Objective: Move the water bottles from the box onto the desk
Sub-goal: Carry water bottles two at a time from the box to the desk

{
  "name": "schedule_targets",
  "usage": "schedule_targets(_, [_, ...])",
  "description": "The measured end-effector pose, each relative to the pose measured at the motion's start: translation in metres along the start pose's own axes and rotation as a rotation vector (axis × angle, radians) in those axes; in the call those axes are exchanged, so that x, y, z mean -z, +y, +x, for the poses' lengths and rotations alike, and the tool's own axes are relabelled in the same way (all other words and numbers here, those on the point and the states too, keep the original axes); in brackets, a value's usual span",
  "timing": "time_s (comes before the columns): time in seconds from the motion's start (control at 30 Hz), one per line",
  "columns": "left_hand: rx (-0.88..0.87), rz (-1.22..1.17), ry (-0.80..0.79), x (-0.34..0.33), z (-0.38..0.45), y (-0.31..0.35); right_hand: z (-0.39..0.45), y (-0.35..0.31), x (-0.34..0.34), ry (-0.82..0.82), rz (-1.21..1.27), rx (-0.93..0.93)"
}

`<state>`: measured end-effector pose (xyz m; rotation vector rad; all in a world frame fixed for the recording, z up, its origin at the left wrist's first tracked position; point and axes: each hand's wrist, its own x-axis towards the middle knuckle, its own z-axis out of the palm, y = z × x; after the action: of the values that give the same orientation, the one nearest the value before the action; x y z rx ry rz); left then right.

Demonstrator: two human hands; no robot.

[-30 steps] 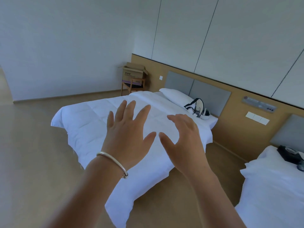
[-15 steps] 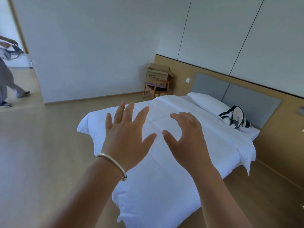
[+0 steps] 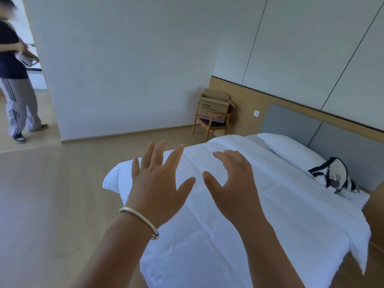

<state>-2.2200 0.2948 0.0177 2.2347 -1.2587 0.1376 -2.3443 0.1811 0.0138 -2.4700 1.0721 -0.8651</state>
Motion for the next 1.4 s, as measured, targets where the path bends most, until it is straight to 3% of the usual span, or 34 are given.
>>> schedule_targets(0.37, [-0.196, -0.109, 0.046, 0.014, 0.158, -0.139, 0.131, -0.086, -0.11, 0.11, -0.091, -0.037])
schedule_targets(0.83, [-0.219, -0.06, 0.024, 0.068, 0.323, -0.344, 0.276, -0.225, -0.268, 0.121, -0.128, -0.004])
schedule_targets(1.23, [-0.174, -0.018, 0.037, 0.048, 0.486, -0.474, 0.448, -0.263, -0.409, 0.145, -0.064, 0.076])
schedule_targets(1.4, [-0.177, 0.077, 0.011, 0.039, 0.579, -0.521, 0.546, -0.268, -0.465, 0.152, 0.009, 0.021])
